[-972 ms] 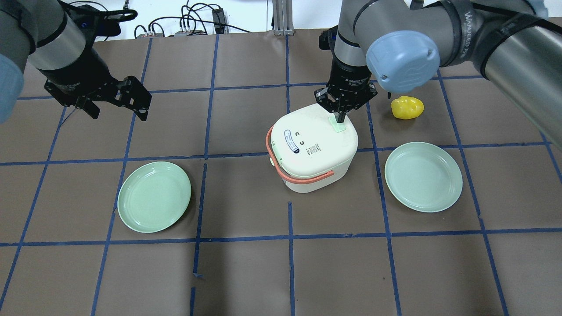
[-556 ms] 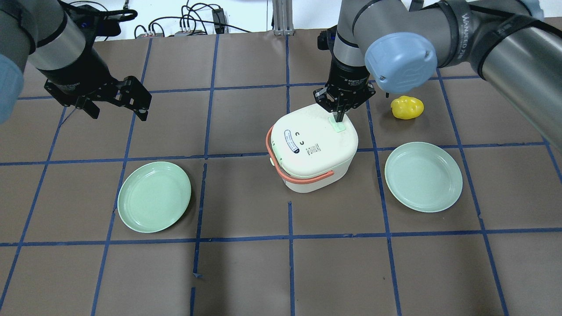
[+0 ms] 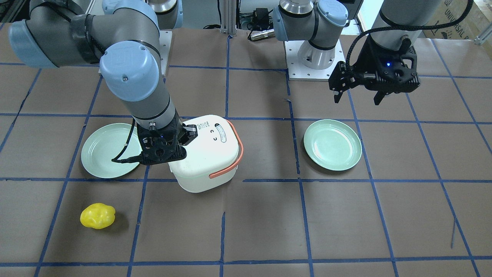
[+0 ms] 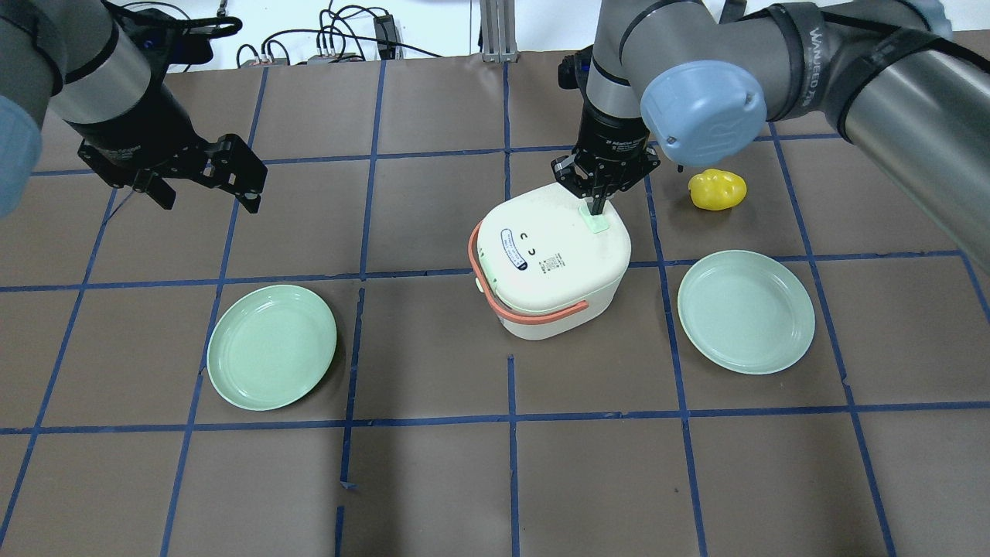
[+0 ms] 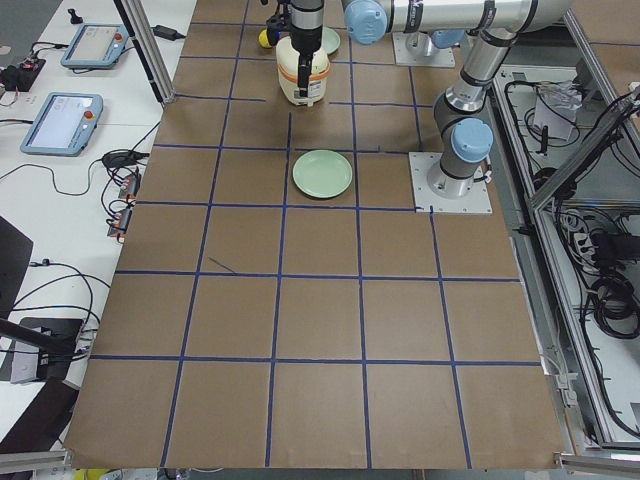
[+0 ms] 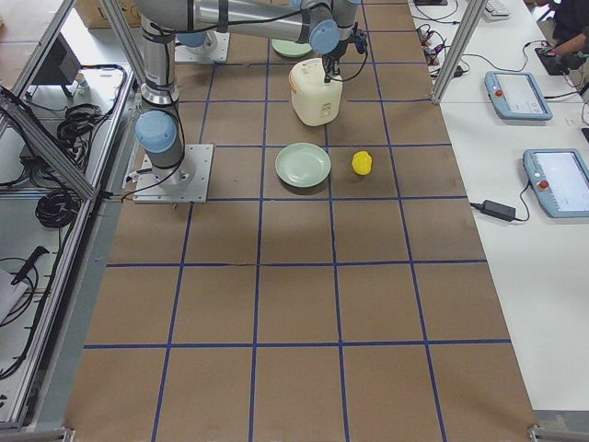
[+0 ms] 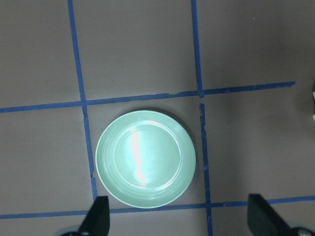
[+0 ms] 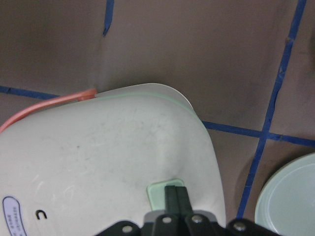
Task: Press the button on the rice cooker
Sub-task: 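Lower the closed right gripper and press down on the green button, then lift the right gripper up off the rice cooker lid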
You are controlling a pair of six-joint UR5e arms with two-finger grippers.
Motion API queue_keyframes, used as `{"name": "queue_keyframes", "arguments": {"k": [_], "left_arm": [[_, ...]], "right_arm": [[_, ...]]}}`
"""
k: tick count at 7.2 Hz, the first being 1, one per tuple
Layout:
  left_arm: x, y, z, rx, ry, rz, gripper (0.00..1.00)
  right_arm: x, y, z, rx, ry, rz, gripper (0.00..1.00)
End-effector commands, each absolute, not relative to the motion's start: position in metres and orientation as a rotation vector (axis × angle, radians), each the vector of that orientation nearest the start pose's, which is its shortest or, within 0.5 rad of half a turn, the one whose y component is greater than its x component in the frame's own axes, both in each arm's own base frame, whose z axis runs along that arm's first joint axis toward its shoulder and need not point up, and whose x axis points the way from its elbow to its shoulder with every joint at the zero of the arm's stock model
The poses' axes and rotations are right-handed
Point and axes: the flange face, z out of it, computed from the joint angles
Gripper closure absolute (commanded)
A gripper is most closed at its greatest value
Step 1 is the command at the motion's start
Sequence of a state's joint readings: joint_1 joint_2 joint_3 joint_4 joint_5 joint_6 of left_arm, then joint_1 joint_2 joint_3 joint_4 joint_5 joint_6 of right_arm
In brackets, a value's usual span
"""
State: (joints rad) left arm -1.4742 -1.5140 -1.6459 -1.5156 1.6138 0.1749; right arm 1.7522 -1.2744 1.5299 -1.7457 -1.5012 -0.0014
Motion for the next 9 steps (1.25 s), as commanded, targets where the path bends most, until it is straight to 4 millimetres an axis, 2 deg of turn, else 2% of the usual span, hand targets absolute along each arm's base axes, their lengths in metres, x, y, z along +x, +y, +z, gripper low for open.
{"name": "queue_keyframes", "arguments": {"k": [1,4,5,6,7,8,9], "left_arm": [[-0.083,-0.482,0.484,0.12,3.091,-0.047,0.0],[-0.083,-0.482,0.484,0.12,3.091,-0.047,0.0],[-0.083,-0.482,0.484,0.12,3.091,-0.047,0.0],[-0.083,-0.482,0.484,0.12,3.091,-0.047,0.0],[-0.083,-0.482,0.484,0.12,3.091,-0.047,0.0],[-0.083,-0.482,0.484,0.12,3.091,-0.047,0.0],[-0.083,-0.482,0.484,0.12,3.091,-0.047,0.0]], "right_arm": [[0.245,-0.561,0.357,-0.273,3.065,0.151,1.0],[0.246,-0.561,0.356,-0.273,3.066,0.153,1.0],[0.245,-0.562,0.366,-0.272,3.07,0.139,0.97],[0.245,-0.559,0.379,-0.263,3.074,0.141,0.88],[0.245,-0.56,0.415,-0.254,3.078,0.08,0.7],[0.24,-0.566,0.467,-0.241,3.074,-0.061,0.42],[0.219,-0.568,0.488,-0.191,3.082,-0.053,0.05]]}}
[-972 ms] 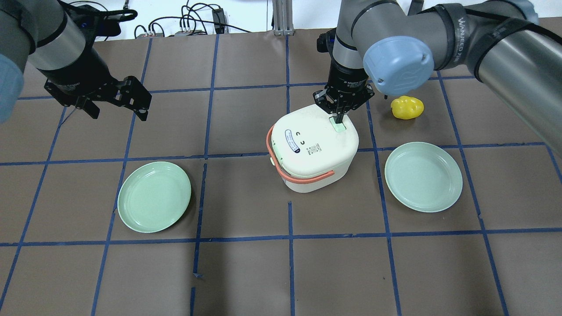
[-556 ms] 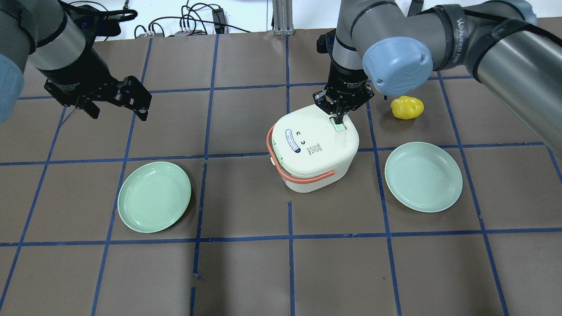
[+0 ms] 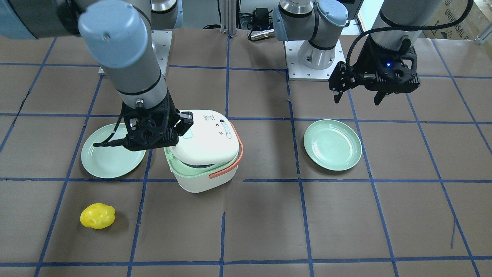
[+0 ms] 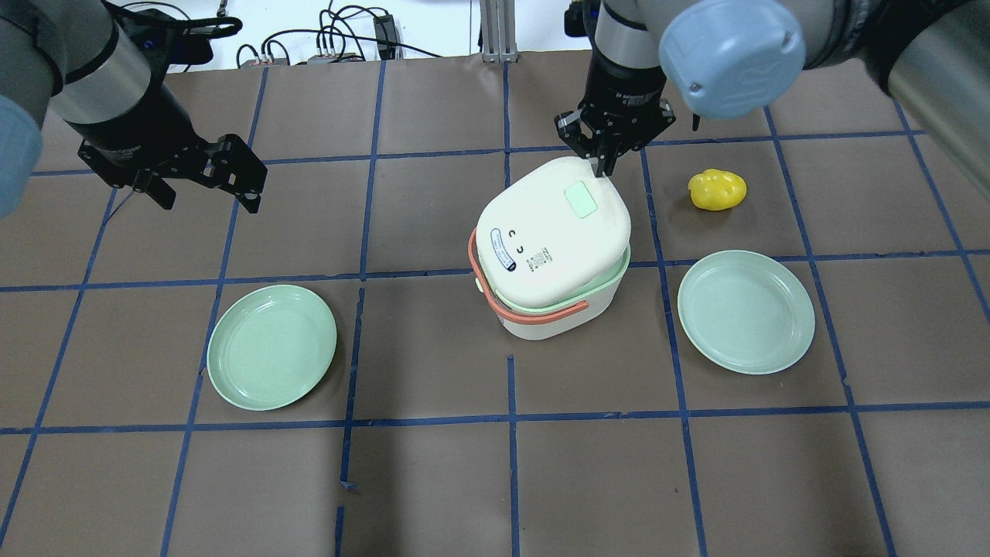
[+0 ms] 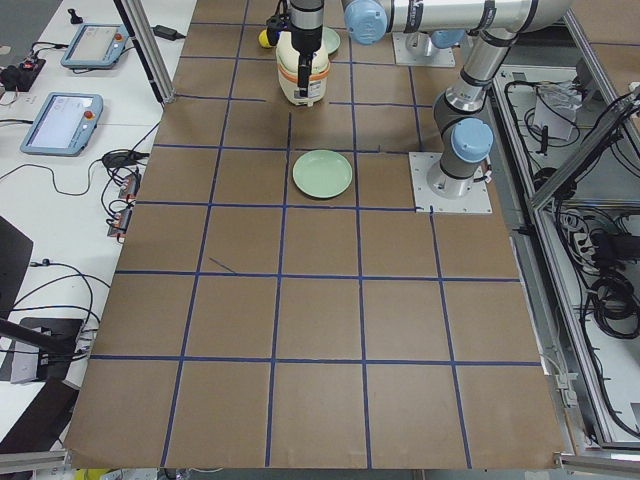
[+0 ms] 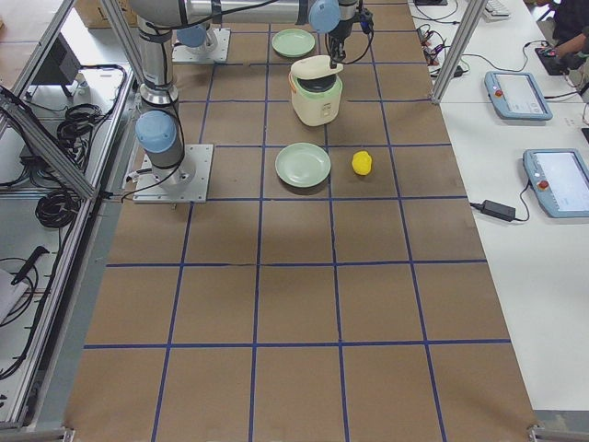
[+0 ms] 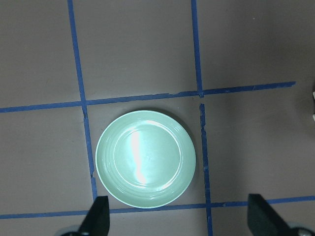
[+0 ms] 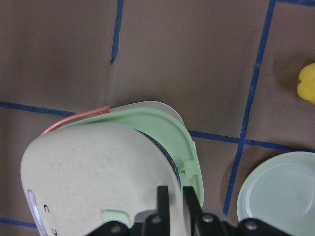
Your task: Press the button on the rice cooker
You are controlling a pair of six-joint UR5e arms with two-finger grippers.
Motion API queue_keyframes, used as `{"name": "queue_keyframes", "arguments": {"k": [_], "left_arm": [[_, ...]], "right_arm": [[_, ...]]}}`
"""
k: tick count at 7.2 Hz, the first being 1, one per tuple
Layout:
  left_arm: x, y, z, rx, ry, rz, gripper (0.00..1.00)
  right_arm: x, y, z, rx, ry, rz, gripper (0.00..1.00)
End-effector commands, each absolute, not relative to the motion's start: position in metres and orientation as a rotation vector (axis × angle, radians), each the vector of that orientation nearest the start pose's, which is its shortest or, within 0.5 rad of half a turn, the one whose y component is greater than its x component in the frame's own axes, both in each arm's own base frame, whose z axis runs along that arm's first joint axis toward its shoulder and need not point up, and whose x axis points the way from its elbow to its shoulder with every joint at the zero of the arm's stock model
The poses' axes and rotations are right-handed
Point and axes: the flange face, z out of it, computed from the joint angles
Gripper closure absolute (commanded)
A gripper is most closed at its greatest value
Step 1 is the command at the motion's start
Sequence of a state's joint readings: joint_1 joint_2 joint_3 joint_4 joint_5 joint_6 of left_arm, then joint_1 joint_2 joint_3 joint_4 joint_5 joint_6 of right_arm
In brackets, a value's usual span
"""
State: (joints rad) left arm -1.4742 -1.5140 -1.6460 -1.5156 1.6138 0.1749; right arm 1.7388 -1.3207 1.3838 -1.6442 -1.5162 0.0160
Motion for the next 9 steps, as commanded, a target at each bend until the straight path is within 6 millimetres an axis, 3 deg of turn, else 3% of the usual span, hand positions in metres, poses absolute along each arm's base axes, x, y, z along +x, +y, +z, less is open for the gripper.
{"name": "queue_keyframes", "arguments": {"k": [1,2,3,5,9], "left_arm": [[-0.083,-0.482,0.484,0.12,3.091,-0.047,0.0],[-0.083,-0.482,0.484,0.12,3.091,-0.047,0.0],[-0.083,-0.482,0.484,0.12,3.091,-0.047,0.0],[-0.083,-0.482,0.484,0.12,3.091,-0.047,0.0],[-0.083,-0.482,0.484,0.12,3.091,-0.047,0.0]], "right_arm": [[0.179,-0.57,0.507,-0.096,3.077,-0.079,0.0],[0.141,-0.567,0.519,0.001,3.073,-0.082,0.0],[0.127,-0.562,0.529,0.039,3.073,-0.102,0.0],[0.13,-0.559,0.516,0.038,3.075,-0.064,0.0],[0.131,-0.558,0.515,0.038,3.076,-0.057,0.0]]}}
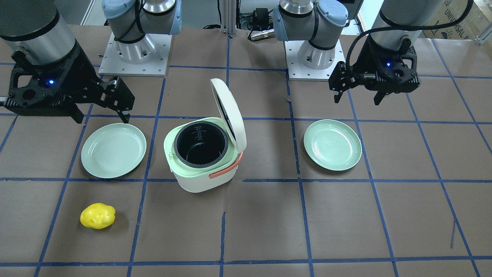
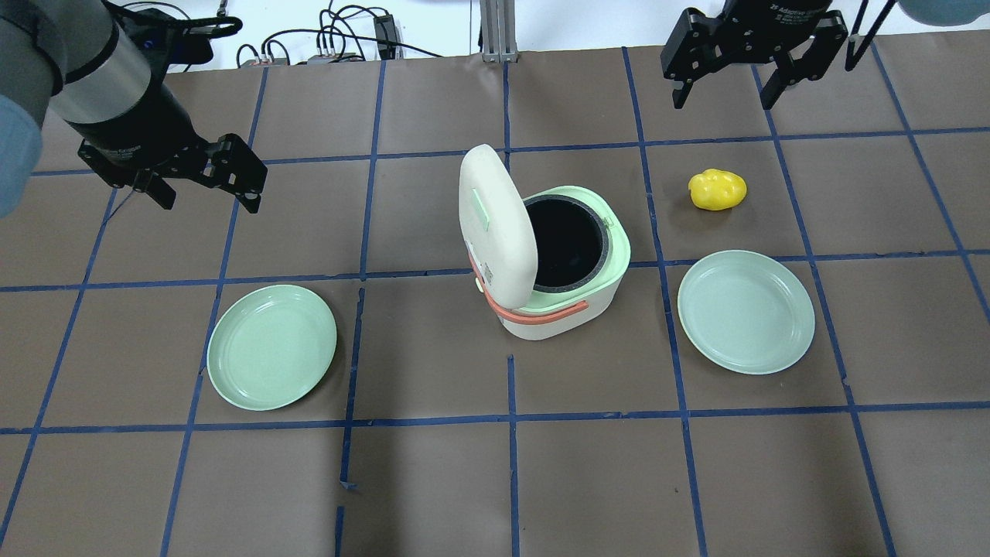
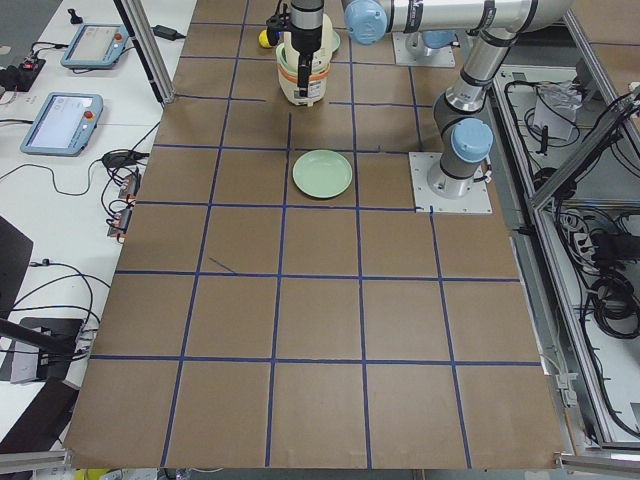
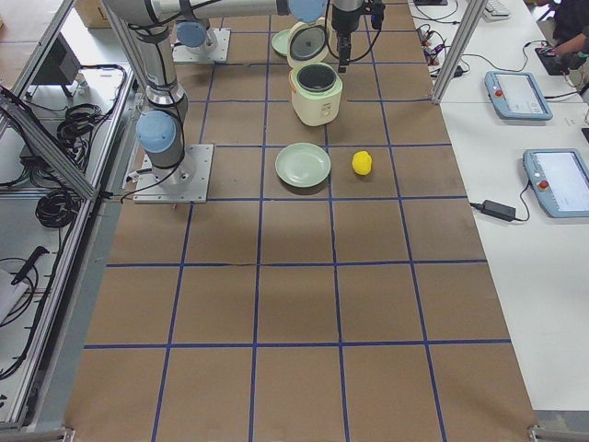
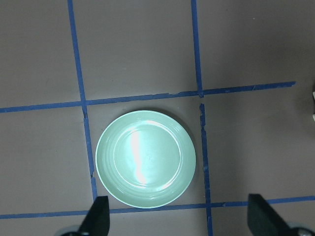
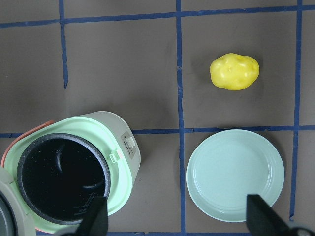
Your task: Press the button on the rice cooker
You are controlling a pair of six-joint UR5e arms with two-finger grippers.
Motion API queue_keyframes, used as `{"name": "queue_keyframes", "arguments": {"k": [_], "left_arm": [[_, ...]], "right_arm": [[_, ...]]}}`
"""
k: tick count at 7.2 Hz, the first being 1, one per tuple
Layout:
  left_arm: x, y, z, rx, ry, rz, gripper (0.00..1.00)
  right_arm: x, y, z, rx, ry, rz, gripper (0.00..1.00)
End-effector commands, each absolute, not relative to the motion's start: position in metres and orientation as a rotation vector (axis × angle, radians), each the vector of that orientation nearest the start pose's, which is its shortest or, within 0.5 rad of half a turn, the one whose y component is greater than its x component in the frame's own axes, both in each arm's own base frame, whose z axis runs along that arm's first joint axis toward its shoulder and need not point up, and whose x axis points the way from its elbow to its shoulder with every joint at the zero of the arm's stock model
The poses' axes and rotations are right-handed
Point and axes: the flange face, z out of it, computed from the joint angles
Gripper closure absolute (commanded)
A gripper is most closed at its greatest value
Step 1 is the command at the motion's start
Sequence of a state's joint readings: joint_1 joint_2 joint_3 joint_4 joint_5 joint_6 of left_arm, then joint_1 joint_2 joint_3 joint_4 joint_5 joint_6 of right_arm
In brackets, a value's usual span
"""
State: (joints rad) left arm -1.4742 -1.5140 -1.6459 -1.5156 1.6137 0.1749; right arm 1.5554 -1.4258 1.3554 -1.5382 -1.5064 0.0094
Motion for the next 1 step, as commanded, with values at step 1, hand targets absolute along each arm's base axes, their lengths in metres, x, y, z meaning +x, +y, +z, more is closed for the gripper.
{"name": "queue_keyframes", "arguments": {"k": [1], "left_arm": [[-0.0829,-0.4816,0.4838,0.12,3.091,-0.047,0.0]], "right_arm": [[0.1312,-0.5581,0.5135,0.036,3.077,-0.052,0.0]]}}
